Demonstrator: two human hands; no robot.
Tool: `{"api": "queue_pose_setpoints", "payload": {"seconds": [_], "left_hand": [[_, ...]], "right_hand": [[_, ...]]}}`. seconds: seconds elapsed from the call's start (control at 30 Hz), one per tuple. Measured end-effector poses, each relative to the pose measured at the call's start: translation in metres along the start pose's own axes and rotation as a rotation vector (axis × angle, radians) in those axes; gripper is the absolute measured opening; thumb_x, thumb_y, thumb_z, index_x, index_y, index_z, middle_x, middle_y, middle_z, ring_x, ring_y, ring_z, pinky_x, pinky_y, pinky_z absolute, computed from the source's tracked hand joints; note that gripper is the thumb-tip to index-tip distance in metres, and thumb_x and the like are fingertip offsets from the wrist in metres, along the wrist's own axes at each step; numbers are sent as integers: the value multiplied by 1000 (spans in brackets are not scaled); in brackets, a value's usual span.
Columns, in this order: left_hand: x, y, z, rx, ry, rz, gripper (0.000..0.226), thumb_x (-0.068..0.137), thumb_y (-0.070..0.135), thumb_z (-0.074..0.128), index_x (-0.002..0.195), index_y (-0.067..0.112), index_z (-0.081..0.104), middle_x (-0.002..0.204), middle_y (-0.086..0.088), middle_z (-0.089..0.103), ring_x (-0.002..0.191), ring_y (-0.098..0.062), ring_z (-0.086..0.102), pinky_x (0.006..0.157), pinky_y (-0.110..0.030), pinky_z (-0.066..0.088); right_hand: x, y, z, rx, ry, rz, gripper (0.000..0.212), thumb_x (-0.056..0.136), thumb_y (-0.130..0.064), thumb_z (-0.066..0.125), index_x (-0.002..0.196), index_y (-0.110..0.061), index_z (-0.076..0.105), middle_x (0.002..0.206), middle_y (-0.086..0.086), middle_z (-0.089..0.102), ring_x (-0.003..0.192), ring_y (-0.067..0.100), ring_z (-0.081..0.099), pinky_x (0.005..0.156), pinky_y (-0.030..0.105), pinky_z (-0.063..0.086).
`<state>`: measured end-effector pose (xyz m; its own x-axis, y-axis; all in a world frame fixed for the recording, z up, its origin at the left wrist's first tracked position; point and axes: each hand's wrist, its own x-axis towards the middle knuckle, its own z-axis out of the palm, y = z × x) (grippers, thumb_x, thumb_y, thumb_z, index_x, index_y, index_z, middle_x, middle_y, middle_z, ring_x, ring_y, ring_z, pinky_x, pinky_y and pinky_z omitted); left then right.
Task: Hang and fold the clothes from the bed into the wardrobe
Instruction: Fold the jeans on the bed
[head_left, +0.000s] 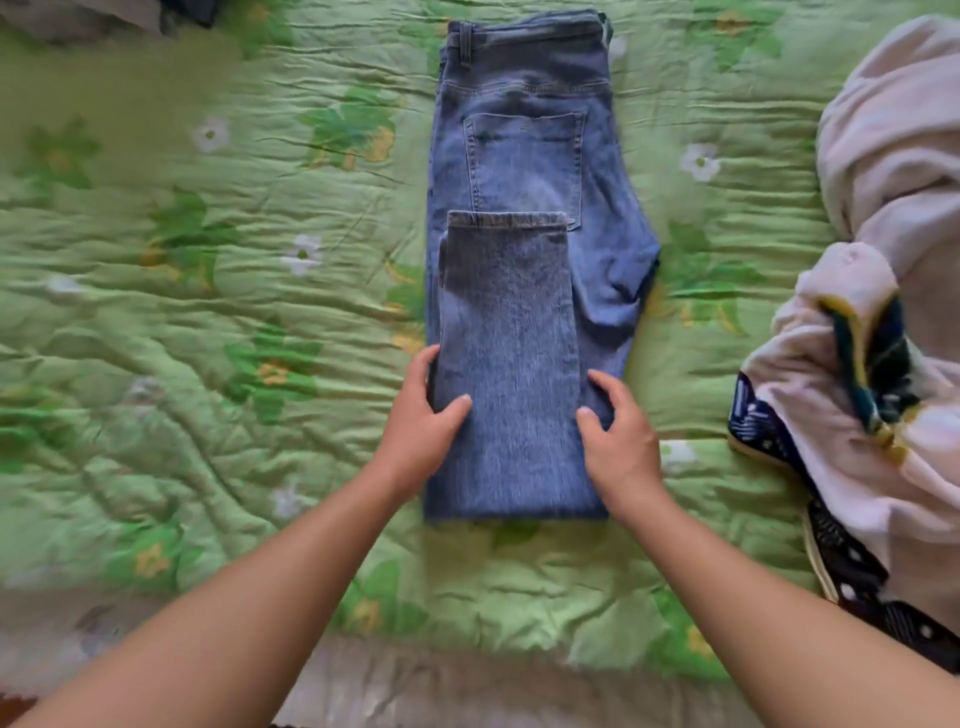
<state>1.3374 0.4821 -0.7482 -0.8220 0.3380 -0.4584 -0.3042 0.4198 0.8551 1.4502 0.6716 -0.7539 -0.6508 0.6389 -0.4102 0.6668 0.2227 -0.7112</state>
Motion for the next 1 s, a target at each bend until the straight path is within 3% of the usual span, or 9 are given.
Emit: {"api": "queue_pose_setpoints", "payload": {"seconds": [0.17,0.27,0.33,0.4,0.47,0.57,0.63,0.77,1.0], "left_hand": [[-54,-27,5,-41,-22,-111,38,89,21,68,117,43,53,123,17,65,114,-5,64,100,-37,53],[-77,-37,5,-170,-85,-267,28,95,18,67,116,35,59,122,9,69,108,-14,69,70,-43,63],[-82,-38,5,-180,-93,-318,24,97,14,65,116,28,61,120,2,70,104,-17,71,64,-41,62],[-80,-34,2,-45,-100,-320,18,96,17,66,113,23,63,114,0,72,97,-16,72,66,-43,63],[-73,-28,-2,276,-94,-220,13,94,27,67,105,21,66,103,4,74,92,-16,70,76,-43,60],[-52,-11,-9,714,-7,-53,26,89,43,65,81,19,60,87,0,62,81,-23,62,72,-37,49],[-29,7,-12,781,74,-15,29,88,49,64,82,21,58,90,-3,52,78,-23,53,74,-36,46],[27,38,-11,544,86,-61,25,91,41,67,99,18,60,88,2,63,85,-22,60,76,-33,45],[87,55,0,47,98,-138,20,93,36,69,107,28,58,107,8,64,104,-14,64,84,-24,50]], "right_hand": [[-27,15,-13,53,-226,72,36,91,-24,72,123,-21,57,113,-6,66,100,14,62,91,31,48],[-49,27,-17,200,-331,232,19,92,-22,73,103,-19,58,93,1,69,66,13,64,56,30,55],[-57,32,-18,213,-362,283,16,95,-22,70,96,-15,55,86,8,66,46,15,57,42,28,48],[-55,29,-21,67,-404,246,19,97,-29,66,97,-14,53,86,9,64,56,23,61,50,33,50],[-49,23,-22,-361,-431,95,27,98,-43,59,94,-18,52,91,8,62,84,32,64,72,38,48],[-31,-1,-27,-673,-198,-65,35,95,-54,55,102,-20,62,104,15,55,104,38,55,90,43,46],[-7,-22,-30,-505,-153,-79,36,95,-49,59,115,-18,63,109,16,55,106,38,56,94,42,47],[42,-59,-21,-267,-209,-30,53,96,-40,62,139,-11,51,114,6,63,111,26,59,98,35,43],[95,-84,0,282,-213,204,15,92,-33,72,100,-22,65,102,0,68,85,14,62,67,23,46]]}}
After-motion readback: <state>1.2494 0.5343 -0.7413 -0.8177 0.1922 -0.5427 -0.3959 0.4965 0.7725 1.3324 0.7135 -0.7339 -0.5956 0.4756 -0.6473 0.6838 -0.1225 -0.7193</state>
